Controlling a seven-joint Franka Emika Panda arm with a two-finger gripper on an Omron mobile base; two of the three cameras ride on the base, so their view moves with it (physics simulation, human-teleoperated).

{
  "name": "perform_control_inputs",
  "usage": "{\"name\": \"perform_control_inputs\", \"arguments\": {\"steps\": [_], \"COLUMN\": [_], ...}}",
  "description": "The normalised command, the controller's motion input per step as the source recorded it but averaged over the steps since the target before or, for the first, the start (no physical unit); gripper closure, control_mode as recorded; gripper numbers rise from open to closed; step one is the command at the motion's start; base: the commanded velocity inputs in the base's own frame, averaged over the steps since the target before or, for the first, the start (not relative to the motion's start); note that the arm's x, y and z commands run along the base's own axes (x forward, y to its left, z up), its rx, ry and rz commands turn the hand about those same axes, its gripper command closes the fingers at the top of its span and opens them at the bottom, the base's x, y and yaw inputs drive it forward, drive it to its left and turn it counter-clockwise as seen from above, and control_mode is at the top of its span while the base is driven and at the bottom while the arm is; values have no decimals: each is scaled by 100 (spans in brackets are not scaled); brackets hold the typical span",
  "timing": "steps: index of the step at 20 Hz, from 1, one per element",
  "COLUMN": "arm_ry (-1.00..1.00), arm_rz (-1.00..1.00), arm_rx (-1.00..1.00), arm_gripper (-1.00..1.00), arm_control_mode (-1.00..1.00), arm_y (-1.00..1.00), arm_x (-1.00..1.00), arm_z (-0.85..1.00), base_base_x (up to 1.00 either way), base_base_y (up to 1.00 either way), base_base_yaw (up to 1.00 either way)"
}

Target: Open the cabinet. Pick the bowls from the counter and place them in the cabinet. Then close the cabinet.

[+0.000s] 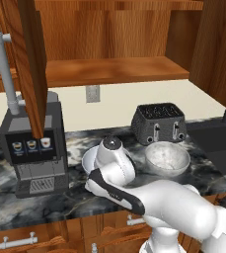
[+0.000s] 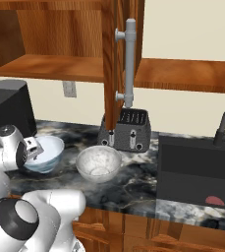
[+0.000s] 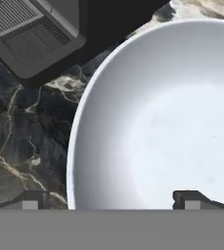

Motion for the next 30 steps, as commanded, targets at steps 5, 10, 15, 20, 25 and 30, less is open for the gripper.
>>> {"name": "perform_control_inputs", "arguments": {"steps": [5,10,15,20,25,30], "arm_ry": [0,0,0,0,0,0], "arm_rz": [0,0,0,0,1,0], "arm_rx": [0,0,0,0,0,0], "arm_gripper": [100,100,100,100,100,100], "arm_control_mode": [-100,-100,-100,-100,-100,-100], "arm_y": [3,0,0,0,0,-18], "arm_x": [14,2,0,0,-4,-9], "arm_z": [-26,-16,-6,0,3,39], "base_base_x": [0,0,0,0,0,0], "base_base_y": [0,0,0,0,0,0], "base_base_yaw": [0,0,0,0,0,0]}}
